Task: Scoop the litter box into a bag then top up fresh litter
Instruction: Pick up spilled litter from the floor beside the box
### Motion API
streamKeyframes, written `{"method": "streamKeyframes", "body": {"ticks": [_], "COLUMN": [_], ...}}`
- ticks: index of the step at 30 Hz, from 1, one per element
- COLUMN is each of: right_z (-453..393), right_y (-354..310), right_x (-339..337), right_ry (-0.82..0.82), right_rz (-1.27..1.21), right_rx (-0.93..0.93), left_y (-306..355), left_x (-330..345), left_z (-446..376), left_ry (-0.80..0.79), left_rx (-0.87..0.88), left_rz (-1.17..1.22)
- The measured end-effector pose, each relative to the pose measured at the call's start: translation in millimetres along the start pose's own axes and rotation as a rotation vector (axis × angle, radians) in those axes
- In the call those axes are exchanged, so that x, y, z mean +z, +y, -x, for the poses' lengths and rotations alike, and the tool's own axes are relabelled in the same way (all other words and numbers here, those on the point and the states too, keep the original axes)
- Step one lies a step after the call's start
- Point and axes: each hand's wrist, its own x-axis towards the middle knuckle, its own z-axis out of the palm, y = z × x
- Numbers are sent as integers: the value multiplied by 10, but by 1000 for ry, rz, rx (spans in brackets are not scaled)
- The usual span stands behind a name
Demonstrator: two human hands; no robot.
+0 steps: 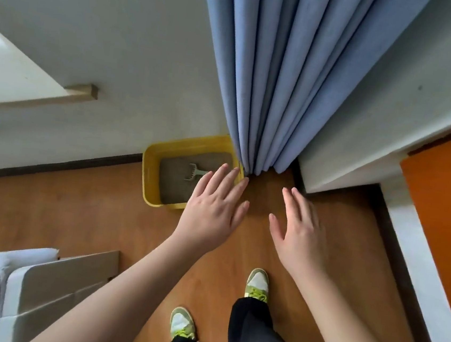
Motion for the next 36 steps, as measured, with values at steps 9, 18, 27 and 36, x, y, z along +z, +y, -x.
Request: {"method": "streamKeyframes", "body": {"ticks": [9, 18, 27, 36], "right_z": [-268, -581, -566, -491], "right_y": [737, 1381, 1788, 2052], "right_x": [1741, 3273, 4638, 5158], "right_ry": [-36, -271, -506, -428], "right_rz": [-33, 79, -30, -111], "right_rx": [-51, -104, 76, 220], "left_y": [-425, -962, -1291, -1452], "left_x": [1892, 4064, 5174, 5286], "left_z": [7, 106, -202, -357], "left_ry": [97, -118, -85, -120], "left_rx": [-23, -225, -408, -1042], "left_rz": [66, 160, 553, 1642]}}
